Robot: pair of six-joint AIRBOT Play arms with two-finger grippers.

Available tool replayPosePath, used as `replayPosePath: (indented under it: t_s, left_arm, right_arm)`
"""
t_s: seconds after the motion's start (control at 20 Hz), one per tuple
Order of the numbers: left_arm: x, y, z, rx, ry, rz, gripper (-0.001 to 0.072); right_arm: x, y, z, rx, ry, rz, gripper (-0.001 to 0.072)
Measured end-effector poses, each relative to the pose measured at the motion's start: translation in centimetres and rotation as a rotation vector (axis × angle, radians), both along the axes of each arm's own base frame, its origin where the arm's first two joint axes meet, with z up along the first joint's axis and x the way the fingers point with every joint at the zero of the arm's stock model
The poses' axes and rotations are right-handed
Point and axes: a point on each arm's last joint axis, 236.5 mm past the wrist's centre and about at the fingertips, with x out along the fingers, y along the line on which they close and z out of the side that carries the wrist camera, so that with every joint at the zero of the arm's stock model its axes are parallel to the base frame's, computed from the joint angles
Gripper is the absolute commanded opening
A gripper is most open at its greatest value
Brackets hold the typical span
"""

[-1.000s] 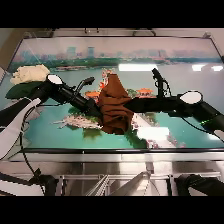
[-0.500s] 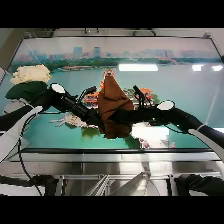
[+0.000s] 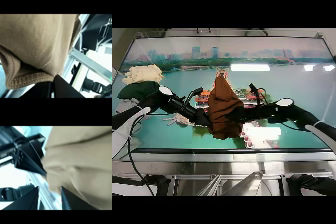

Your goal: Fold the shirts.

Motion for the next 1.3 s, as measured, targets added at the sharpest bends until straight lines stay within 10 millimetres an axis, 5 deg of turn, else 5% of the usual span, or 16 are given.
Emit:
replayPosePath:
  t_s: [0.05, 0.25, 0.5, 0.55, 0.7, 0.9, 1.1, 1.3]
  left_arm:
    - [0.1, 0.1, 0.0, 0.000, -0.001, 0.002, 0.0013]
    - [0.2, 0.2, -0.1, -0.001, -0.007, 0.007, 0.0013]
    - [0.3, 0.2, -0.1, -0.001, -0.011, 0.008, 0.0013]
    - [0.3, 0.2, -0.1, -0.001, -0.011, 0.009, 0.0013]
    - [0.4, 0.2, -0.1, -0.004, -0.020, 0.005, 0.0012]
    - [0.7, 0.5, 0.1, -0.013, -0.037, 0.002, 0.0008]
    - [2.4, 2.9, 2.5, -0.040, -0.088, 0.049, 0.0012]
    - [3.8, 6.9, 5.9, -0.059, -0.156, 0.150, 0.0012]
  right_arm:
    - [-0.4, -1.0, 0.0, -0.026, 0.005, 0.009, 0.0454]
    - [-2.3, -2.5, -1.6, -0.104, 0.051, 0.022, 0.0465]
    - [-2.1, 0.5, -3.3, -0.073, 0.049, -0.023, 0.0460]
    - [-1.7, 1.3, -3.5, -0.051, 0.047, -0.043, 0.0414]
    - [-0.1, 3.0, -3.9, 0.011, 0.033, -0.099, 0.0020]
    - [2.1, 3.3, -2.3, 0.063, -0.060, -0.135, 0.0020]
    - [4.3, -1.1, 2.3, 0.030, -0.215, -0.170, 0.0020]
    - [6.8, -10.8, 9.2, -0.085, -0.409, -0.339, 0.0019]
